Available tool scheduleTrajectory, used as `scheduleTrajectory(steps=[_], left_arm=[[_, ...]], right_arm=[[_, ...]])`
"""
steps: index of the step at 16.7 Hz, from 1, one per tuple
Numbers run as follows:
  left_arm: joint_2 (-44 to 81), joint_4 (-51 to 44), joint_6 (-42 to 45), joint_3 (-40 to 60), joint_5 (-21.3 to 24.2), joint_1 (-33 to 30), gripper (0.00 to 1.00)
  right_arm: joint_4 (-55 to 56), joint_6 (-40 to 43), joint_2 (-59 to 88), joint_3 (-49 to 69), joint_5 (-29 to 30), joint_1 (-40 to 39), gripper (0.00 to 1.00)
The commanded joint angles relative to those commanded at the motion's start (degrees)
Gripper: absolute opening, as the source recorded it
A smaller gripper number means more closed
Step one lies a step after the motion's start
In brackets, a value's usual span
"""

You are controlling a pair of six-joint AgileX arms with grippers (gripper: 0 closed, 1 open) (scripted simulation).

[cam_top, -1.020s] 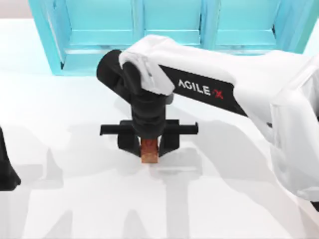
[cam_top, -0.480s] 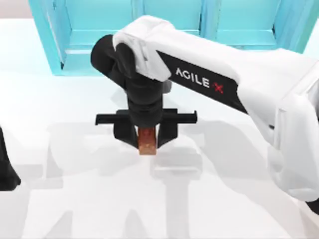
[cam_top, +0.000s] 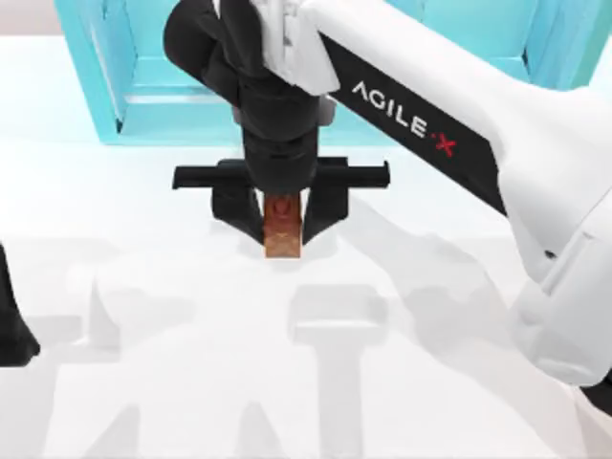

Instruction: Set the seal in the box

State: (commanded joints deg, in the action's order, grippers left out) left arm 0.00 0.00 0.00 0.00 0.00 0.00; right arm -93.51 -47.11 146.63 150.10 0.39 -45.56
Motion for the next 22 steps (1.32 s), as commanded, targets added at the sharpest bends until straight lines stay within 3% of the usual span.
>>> scheduleTrajectory(steps=[5,8,12,19,22], left_arm=[[0.0,0.0,0.0,0.0,0.0,0.0,1.00],[0.0,0.0,0.0,0.0,0.0,0.0,1.00],[0.0,0.0,0.0,0.0,0.0,0.0,1.00],[0.0,0.0,0.0,0.0,0.0,0.0,1.00],[0.0,0.0,0.0,0.0,0.0,0.0,1.00]], right_arm=[[0.3,0.7,-0.7,-0.8,0.0,0.6,0.00],[1.6,6.2,-4.6,-6.3,-0.1,6.2,0.00],[5.1,19.8,-14.0,-19.0,-0.1,20.0,0.00],[13.0,51.6,-35.0,-48.5,-0.5,50.8,0.00],[15.3,60.5,-41.5,-57.4,-0.3,59.7,0.00]])
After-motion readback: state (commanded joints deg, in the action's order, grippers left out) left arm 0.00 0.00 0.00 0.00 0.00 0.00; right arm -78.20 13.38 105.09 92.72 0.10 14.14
